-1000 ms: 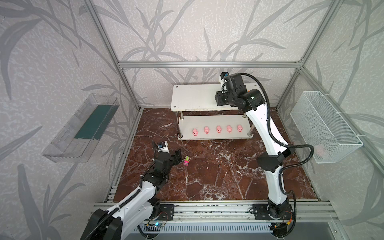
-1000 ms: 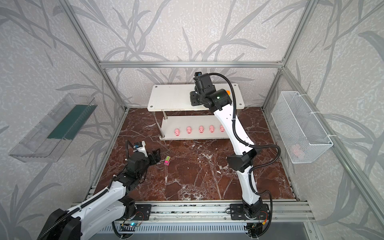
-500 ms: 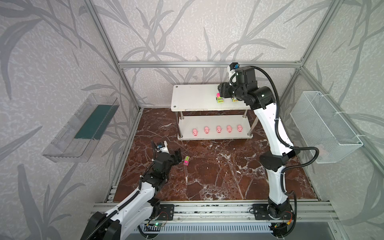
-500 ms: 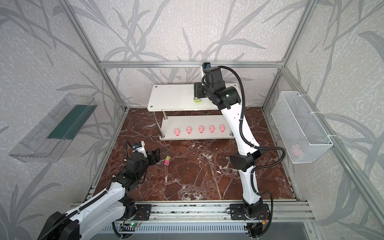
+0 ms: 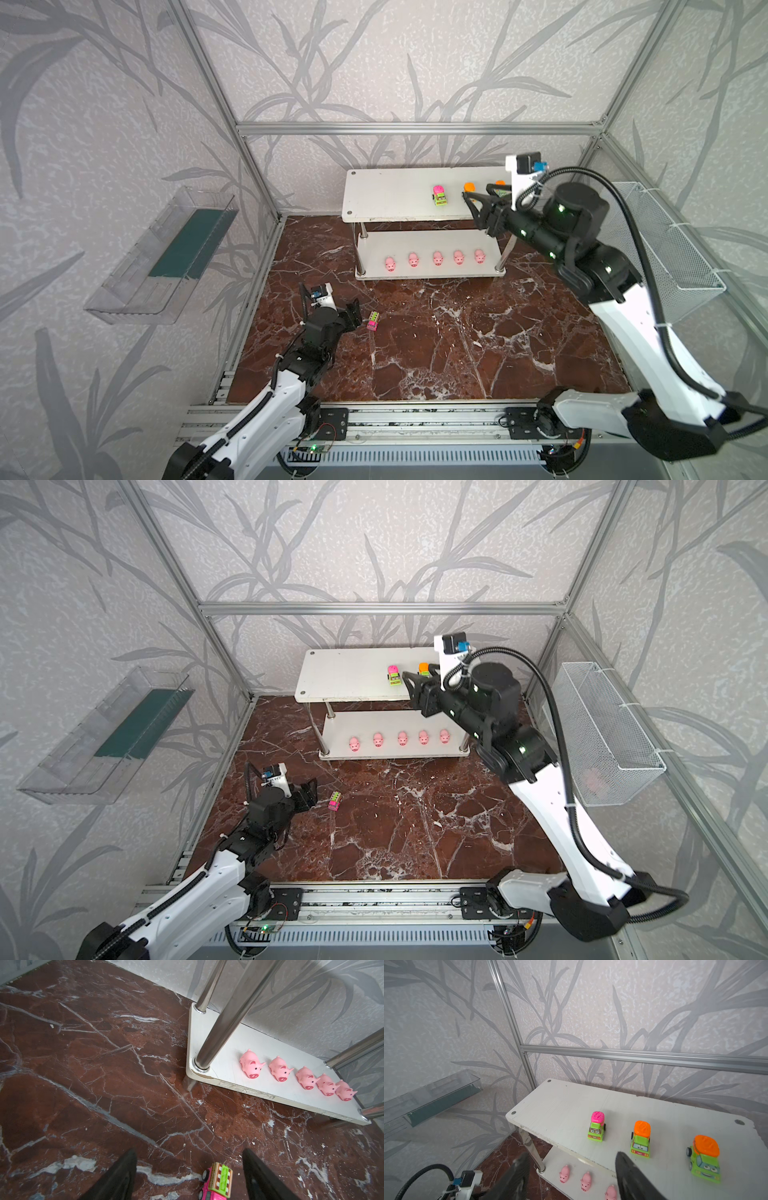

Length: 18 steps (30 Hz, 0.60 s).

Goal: Place and organize the plastic toys onto the shelf
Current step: 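Open the right gripper and withdraw it down toward the floor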

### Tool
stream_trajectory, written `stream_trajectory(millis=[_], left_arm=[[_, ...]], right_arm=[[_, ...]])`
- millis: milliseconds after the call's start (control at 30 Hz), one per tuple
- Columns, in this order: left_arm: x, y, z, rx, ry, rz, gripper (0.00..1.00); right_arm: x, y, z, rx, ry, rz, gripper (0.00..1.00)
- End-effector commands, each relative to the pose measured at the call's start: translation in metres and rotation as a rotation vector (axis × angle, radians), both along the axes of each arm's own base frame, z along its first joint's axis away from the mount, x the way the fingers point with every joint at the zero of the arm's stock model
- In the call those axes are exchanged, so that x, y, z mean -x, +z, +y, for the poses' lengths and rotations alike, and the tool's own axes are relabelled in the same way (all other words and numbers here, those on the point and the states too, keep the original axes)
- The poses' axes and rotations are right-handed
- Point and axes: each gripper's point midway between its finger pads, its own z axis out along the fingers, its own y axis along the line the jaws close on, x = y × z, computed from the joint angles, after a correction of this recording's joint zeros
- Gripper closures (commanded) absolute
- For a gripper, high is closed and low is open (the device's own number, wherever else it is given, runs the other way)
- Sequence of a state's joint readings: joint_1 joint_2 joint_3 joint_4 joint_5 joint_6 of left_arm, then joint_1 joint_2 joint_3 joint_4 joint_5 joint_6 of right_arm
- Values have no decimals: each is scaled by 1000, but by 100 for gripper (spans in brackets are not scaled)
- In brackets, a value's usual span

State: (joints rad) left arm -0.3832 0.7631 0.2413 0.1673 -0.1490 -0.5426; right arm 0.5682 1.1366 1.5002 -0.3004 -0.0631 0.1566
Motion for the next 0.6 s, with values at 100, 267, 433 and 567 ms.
stream_trajectory(millis=[100, 267, 433, 567], left_arm=[[11, 3, -25, 17, -126, 3, 24], [17, -11, -53, -100, -221, 34, 24], [7, -28, -61, -114, -211, 74, 24], [-1, -38, -63, -165, -207, 115, 24]], right_arm=[[54, -71, -16, 38, 82, -6, 35], [79, -149, -36, 3, 56, 167, 35], [90, -211, -49, -72, 8, 303, 35], [94, -248, -52, -104, -6, 372, 35]])
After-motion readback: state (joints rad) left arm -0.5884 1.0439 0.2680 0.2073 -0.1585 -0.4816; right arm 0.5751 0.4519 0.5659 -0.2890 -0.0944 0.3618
